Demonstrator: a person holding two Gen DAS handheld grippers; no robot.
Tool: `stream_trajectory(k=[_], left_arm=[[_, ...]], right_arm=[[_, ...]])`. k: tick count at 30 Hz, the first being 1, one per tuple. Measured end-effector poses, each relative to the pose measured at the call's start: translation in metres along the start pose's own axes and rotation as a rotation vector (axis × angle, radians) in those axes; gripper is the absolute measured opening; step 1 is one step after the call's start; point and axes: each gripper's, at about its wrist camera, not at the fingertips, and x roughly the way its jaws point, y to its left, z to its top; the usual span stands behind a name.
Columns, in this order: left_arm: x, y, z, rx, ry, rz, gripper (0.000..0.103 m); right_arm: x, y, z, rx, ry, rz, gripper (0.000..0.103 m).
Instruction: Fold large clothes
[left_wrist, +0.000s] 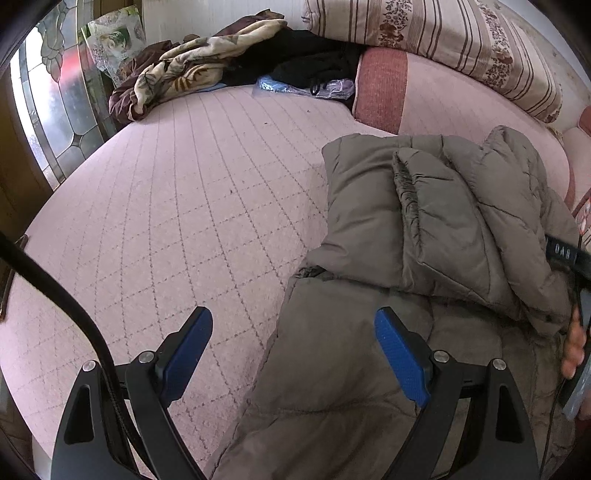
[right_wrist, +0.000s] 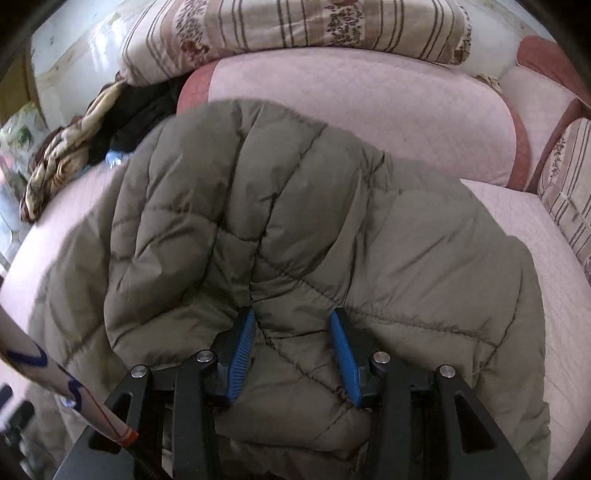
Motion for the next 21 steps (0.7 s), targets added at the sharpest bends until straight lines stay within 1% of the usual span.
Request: stream_trajectory(k=[4, 6, 9, 11, 14, 16, 18, 19, 21], left_arm=[[0.009, -0.003, 0.002, -0.001, 0.017, 0.015, 0.089], [0.009, -0.004, 0.003, 0.003, 0.01, 0.028, 0.089], [0.007, -0.005, 0.005, 0.008, -0.005, 0.05, 0.089], [0.006, -0.004, 0.005, 0.004, -0.007, 0.053, 0.089], [0.002, -0.002, 0.006, -0.002, -0.016, 0.066, 0.089], [-0.001, 0.001, 0.007, -0.013, -0.018, 0.062, 0.089], [-0.006, 0.004, 0.007, -0.023, -0.02, 0.045, 0.089], [-0.008, 0.004, 0.008, -0.025, -0.022, 0.041, 0.089], [-0.014, 0.005, 0.008, -0.023, -0.038, 0.041, 0.089]], right_arm=[[-0.001, 0.004, -0.008, -0.016, 0.007, -0.016, 0.046], [-0.005, 0.009, -0.012, -0.025, 0.016, -0.021, 0.046], [-0.021, 0.01, -0.021, -0.037, 0.045, -0.014, 0.046], [-0.04, 0.01, -0.024, -0.064, 0.045, -0.01, 0.046], [-0.08, 0.0, -0.021, -0.061, -0.011, 0.005, 0.046], [-0.11, -0.007, -0.014, -0.056, -0.075, -0.026, 0.047], [-0.125, -0.01, -0.003, -0.05, -0.106, -0.055, 0.048], [-0.129, -0.01, 0.006, -0.035, -0.114, -0.054, 0.048], [-0.126, -0.005, 0.016, -0.021, -0.112, -0.024, 0.048]])
